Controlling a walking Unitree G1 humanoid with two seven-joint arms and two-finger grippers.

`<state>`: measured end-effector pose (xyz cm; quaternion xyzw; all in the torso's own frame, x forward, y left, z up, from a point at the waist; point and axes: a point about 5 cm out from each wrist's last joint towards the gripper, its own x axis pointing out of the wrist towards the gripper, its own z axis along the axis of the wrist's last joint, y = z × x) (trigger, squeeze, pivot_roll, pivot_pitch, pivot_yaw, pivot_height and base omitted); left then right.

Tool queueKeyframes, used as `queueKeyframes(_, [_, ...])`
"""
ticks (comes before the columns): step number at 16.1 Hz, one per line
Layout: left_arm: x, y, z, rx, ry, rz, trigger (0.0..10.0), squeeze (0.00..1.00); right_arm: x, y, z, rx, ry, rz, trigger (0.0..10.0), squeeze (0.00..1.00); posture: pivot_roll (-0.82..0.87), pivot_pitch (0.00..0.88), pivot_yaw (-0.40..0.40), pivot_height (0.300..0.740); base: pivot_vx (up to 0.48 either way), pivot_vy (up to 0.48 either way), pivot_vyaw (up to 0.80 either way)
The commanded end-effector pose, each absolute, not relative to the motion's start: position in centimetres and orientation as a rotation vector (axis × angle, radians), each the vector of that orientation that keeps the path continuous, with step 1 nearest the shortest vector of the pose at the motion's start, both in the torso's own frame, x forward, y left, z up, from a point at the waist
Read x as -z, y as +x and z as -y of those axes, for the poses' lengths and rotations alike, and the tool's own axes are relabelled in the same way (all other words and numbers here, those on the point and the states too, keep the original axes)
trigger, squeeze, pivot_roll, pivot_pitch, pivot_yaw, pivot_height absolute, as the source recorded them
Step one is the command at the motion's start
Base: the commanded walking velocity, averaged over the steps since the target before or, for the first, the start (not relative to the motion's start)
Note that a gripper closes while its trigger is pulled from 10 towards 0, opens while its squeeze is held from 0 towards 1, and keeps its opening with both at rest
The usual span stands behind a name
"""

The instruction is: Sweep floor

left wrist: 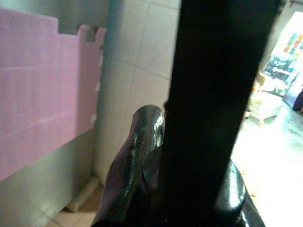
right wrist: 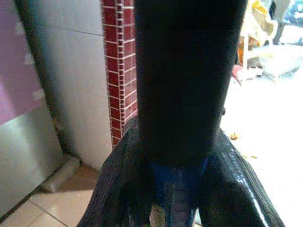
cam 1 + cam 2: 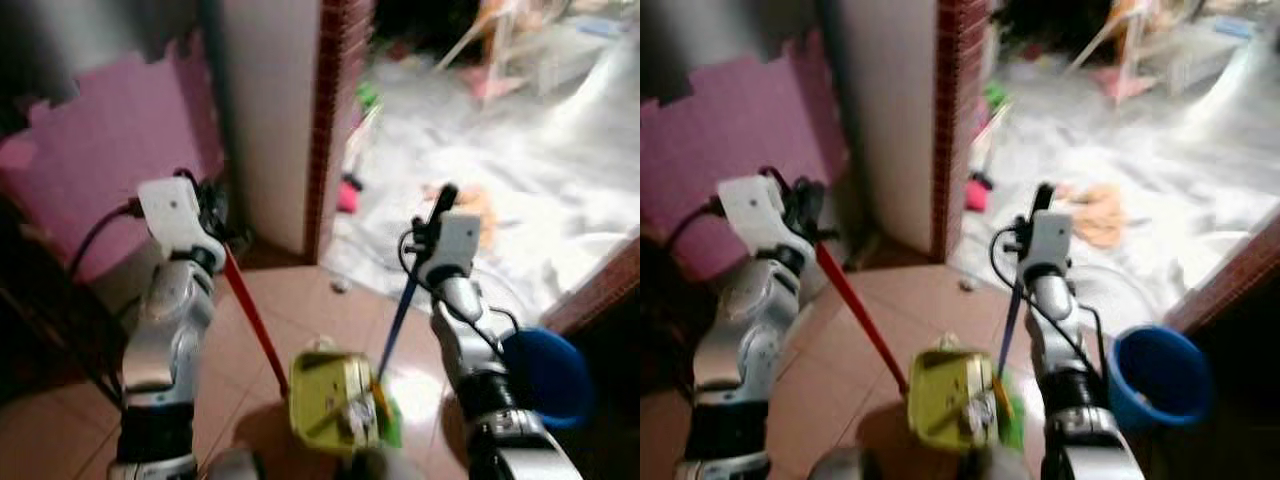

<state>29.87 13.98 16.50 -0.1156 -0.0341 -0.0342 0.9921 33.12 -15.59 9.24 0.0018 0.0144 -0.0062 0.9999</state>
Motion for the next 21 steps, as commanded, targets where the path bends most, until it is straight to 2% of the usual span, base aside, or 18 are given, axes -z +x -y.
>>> queueKeyframes(1, [-18.02, 30.01, -13.56, 0.097, -0.269, 0.136, 10.0, 0.00, -9.65, 33.49, 15.15, 0.003, 0.029, -0.025, 10.0, 0.00, 0.02, 0.000, -0.026, 0.740, 0.000, 0.000, 0.00])
queueKeyframes(5, [-17.96, 30.04, -13.68, 0.086, -0.281, 0.136, 10.0, 0.00, -9.60, 33.49, 15.26, 0.008, 0.021, -0.029, 10.0, 0.00, 0.02, 0.000, -0.026, 0.740, 0.000, 0.000, 0.00])
queueKeyframes(21, [-17.83, 30.38, -13.91, 0.092, -0.300, 0.125, 10.0, 0.00, -9.66, 33.87, 15.58, 0.024, -0.008, -0.036, 10.0, 0.00, 0.02, 0.000, -0.033, 0.740, 0.000, 0.480, 0.00])
